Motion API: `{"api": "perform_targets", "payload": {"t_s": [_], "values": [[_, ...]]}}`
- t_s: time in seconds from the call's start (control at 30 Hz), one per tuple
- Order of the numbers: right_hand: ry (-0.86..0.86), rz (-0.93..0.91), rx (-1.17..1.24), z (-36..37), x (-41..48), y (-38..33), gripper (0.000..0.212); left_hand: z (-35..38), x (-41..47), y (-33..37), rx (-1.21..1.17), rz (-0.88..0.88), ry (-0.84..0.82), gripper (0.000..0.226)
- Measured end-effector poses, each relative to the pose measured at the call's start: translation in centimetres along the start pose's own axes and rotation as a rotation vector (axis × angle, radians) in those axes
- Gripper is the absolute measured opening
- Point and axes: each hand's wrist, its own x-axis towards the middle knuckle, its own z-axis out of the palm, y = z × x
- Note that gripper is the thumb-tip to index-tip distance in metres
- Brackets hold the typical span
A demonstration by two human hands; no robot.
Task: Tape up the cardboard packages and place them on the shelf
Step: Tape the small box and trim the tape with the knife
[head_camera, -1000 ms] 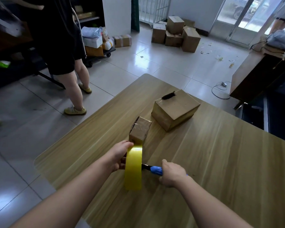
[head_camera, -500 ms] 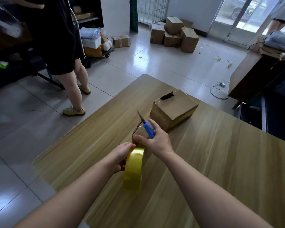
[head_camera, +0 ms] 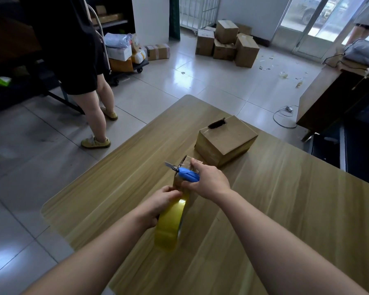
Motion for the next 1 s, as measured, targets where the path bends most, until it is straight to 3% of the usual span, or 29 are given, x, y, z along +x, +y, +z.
{"api": "perform_targets", "payload": {"t_s": [0.17,0.3,0.43,0.53,0.87,1.0], "values": [[-0.065,-0.046,-0.054,-1.3,0.4,-0.4,0.065,-0.5,0.2,-0.1,0.087,-0.046,-0.026,0.046],[-0.071,-0.045,-0.088,-1.3,0.6,-0.5,0.060,-0.3,0.2,-0.4,0.130,-0.040,-0.014,0.034],[-0.085,-0.020,-0.108,-1.1,0.6,-0.3,0.060,0.8,0.6,-1.1,0.123,-0.028,0.039,0.059],[-0.098,-0.016,-0.125,-0.9,0.7,-0.3,0.068,1.2,0.7,-1.5,0.072,-0.037,0.053,0.066],[-0.190,0.049,0.078,-0.8,0.8,0.9,0.084,2.0,2.0,-2.5,-0.008,0.023,0.142,0.056],[-0.181,0.039,0.110,-1.4,0.2,1.7,0.080,2.4,1.8,-2.7,-0.001,0.042,0.121,0.048]]}}
